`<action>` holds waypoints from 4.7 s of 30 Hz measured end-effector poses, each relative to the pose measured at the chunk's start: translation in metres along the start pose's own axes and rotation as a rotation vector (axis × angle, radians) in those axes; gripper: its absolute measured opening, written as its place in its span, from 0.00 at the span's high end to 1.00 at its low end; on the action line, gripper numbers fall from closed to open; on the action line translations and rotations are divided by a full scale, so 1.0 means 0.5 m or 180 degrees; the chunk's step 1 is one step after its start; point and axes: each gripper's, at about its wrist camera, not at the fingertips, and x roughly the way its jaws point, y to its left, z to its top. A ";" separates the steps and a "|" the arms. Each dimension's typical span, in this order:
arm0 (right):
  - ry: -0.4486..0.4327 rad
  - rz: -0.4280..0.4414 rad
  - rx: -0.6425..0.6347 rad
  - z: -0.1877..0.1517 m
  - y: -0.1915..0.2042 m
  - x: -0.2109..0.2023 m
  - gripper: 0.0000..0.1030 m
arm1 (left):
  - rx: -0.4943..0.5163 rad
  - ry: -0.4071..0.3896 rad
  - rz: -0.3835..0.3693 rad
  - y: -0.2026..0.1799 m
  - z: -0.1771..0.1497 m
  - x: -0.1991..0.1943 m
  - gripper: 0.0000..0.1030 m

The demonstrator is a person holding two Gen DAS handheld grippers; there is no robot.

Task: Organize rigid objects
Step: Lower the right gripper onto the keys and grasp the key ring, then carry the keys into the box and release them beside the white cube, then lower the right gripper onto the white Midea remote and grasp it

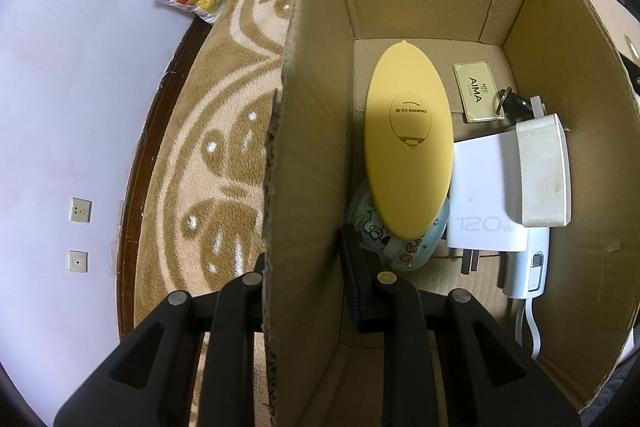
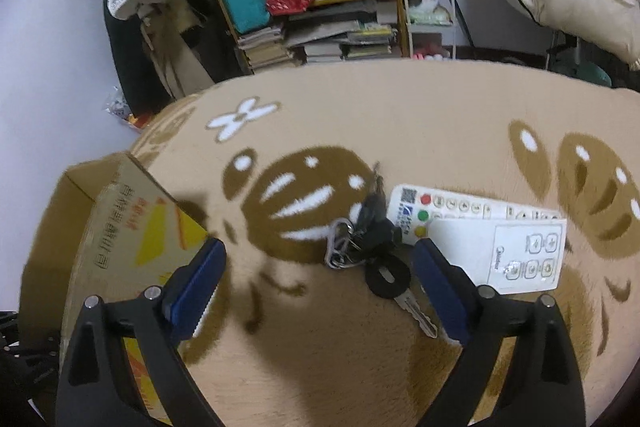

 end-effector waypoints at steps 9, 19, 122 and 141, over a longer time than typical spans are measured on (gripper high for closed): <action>0.0107 0.0038 0.0150 -0.002 -0.028 0.028 0.06 | 0.0011 -0.0005 0.0019 -0.001 -0.001 0.001 0.79; 0.0258 0.0059 0.0225 -0.007 -0.033 0.060 0.30 | 0.0032 -0.0009 0.0027 -0.003 -0.002 0.003 0.79; 0.0064 -0.0238 0.0407 0.032 -0.066 -0.030 0.08 | 0.0014 -0.0013 0.0030 -0.005 0.002 0.001 0.79; 0.0574 -0.0643 0.1188 -0.016 -0.180 0.006 0.08 | 0.0052 -0.0017 0.0066 -0.013 -0.002 0.000 0.79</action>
